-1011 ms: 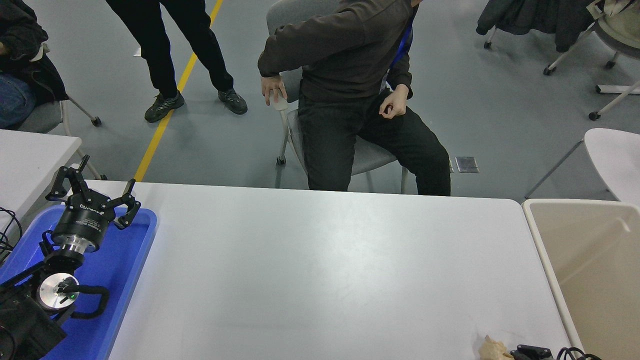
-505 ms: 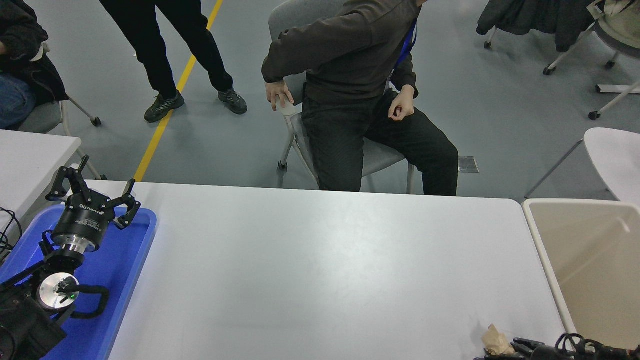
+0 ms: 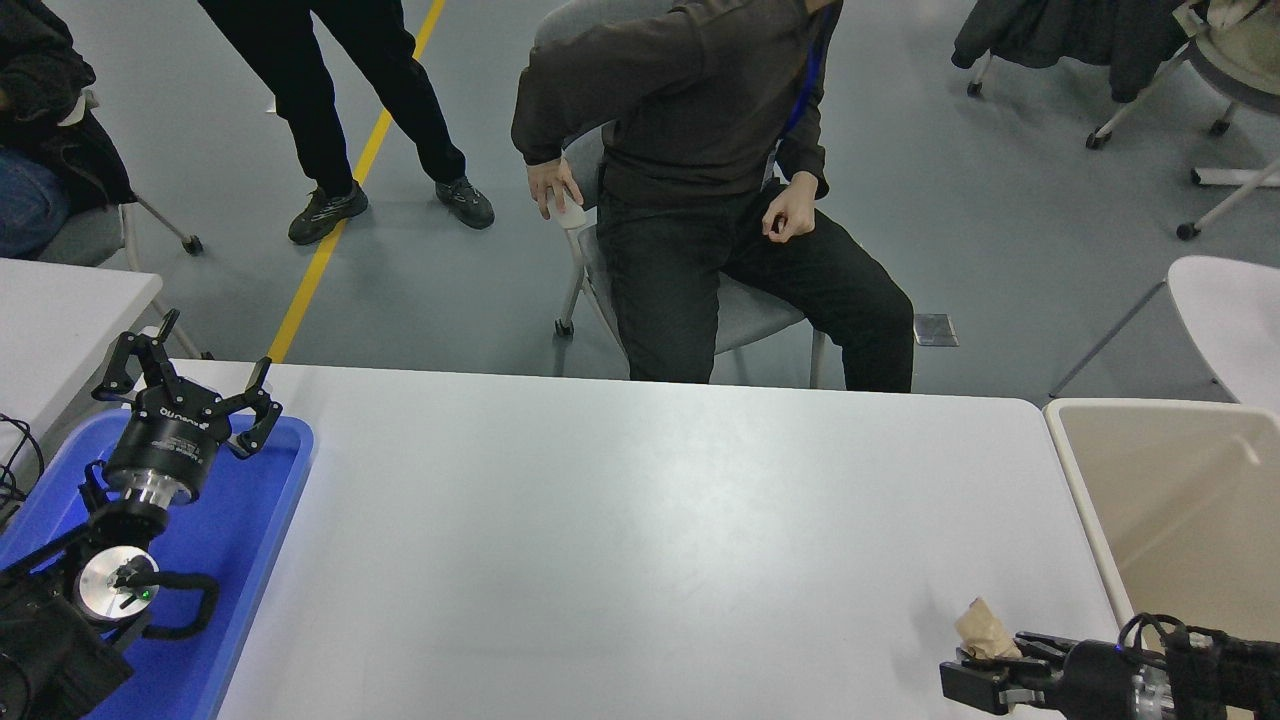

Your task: Clean the table surface

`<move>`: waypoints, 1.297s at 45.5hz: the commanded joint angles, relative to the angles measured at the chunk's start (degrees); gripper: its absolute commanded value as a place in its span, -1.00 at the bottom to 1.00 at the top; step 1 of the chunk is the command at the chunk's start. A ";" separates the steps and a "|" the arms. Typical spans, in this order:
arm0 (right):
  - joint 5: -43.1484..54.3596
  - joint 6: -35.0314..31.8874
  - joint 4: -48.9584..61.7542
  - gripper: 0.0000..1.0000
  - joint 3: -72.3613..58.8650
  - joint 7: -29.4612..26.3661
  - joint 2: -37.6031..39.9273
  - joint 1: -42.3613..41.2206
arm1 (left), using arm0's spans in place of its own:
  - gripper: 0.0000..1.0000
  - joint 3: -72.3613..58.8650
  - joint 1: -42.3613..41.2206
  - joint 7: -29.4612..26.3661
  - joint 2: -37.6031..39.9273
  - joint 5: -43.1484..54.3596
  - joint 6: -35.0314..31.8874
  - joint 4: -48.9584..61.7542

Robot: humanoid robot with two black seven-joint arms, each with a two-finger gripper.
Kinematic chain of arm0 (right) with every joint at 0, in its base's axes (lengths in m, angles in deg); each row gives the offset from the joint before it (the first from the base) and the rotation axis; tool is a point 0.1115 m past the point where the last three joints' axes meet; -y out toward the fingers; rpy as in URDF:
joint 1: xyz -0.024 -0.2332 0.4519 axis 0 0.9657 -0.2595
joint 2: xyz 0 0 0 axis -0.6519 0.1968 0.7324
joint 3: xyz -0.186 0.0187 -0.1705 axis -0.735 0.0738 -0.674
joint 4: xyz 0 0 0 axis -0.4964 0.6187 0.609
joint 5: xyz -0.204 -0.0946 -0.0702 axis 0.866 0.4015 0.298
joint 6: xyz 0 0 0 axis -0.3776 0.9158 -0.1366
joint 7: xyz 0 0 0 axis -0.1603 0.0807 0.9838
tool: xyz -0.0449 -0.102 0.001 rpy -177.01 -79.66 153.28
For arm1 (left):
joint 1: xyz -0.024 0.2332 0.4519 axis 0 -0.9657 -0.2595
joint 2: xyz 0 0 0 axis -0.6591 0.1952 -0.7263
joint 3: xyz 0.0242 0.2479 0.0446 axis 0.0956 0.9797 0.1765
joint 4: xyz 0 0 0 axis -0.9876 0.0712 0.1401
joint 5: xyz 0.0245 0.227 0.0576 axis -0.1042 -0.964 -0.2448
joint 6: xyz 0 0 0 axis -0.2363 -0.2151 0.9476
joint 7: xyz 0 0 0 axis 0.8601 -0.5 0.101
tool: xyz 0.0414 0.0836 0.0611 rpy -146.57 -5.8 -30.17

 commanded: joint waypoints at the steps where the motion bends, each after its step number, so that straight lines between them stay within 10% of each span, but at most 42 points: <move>1: -0.75 -0.40 -4.20 -1.00 0.08 0.56 5.38 -4.69 | 1.00 0.00 0.00 0.00 0.00 0.00 0.00 0.00; 32: -14.19 -6.37 -11.59 -1.00 1.83 3.46 17.07 -19.02 | 1.00 0.00 0.00 0.00 0.00 0.00 0.00 0.00; 59: -29.84 -7.43 10.38 -1.00 6.67 4.69 17.16 -19.90 | 1.00 0.00 0.00 0.00 0.00 0.00 0.00 0.00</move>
